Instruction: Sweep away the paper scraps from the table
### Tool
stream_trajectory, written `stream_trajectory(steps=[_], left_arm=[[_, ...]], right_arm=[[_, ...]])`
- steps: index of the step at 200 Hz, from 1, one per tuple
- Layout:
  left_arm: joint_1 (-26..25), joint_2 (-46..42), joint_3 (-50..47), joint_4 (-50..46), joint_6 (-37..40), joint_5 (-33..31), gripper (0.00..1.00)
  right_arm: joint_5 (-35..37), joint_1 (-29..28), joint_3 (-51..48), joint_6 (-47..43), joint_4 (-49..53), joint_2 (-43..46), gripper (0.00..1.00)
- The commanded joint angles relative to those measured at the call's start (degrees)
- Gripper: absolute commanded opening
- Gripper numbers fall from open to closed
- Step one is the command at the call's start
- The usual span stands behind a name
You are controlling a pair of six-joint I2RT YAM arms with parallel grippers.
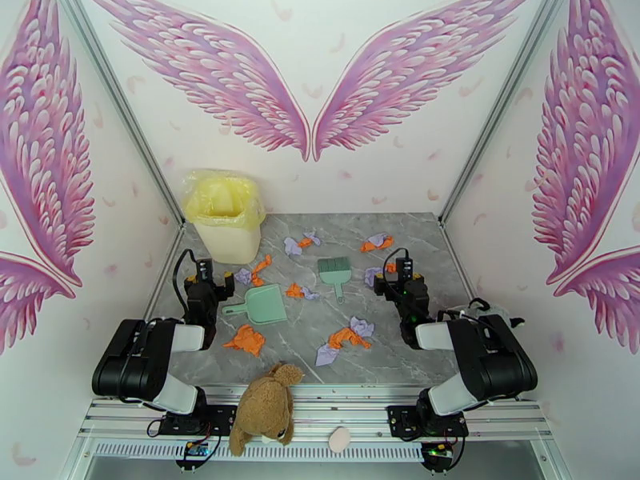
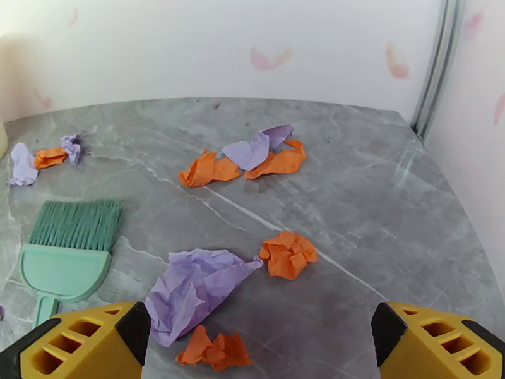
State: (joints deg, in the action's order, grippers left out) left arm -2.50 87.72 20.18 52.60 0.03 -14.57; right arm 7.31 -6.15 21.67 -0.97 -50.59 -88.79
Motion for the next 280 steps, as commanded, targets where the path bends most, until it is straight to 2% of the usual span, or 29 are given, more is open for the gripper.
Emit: stream_trajectory(steps=[1, 111, 135, 200, 208, 225, 253, 269, 280], left_arm=[[0.3, -0.03, 1.28, -1.11, 0.14, 0.52, 0.99], [0.57, -0.01, 1.38, -1.33, -0.03, 1.02, 0.99], [1.79, -0.01, 1.87, -2.34, -0.4, 3.72, 0.99], [1.8, -0.05, 1.87, -2.24, -0.47, 3.64, 0.99], [1.49, -0.59, 2.0, -2.61, -0.64, 1.72, 0.99], [0.94, -5.36, 3.43, -8.88, -1.53, -2.86, 0.99], [0.57, -14.33, 7.03, -21.31, -4.83, -8.42, 0.99], [0.42, -18.62, 7.7, -24.97, -7.89, -5.94, 0.99], [0.22, -21.36, 9.01, -29.6, -10.65, -4.99, 0.99]], right_arm=[[-0.63, -0.2, 0.74, -0.21, 0.14, 0.0, 0.99], [-1.47, 0.2, 1.0, 0.08, 0.52, -0.06, 0.99], [-1.42, 0.18, 1.0, -0.02, 0.57, -0.07, 0.99], [-1.41, 0.18, 0.86, -0.03, 0.41, -0.04, 0.99], [-0.96, 0.14, 0.94, -0.13, 0.15, 0.05, 0.99], [0.36, 0.0, 2.46, 0.18, 6.42, 3.88, 0.99], [1.08, 0.08, 7.01, 3.23, 23.3, 14.28, 0.99], [0.39, 0.16, 10.47, 11.87, 33.75, 18.49, 1.0], [-0.26, 0.09, 14.67, 17.37, 43.38, 19.64, 0.96]])
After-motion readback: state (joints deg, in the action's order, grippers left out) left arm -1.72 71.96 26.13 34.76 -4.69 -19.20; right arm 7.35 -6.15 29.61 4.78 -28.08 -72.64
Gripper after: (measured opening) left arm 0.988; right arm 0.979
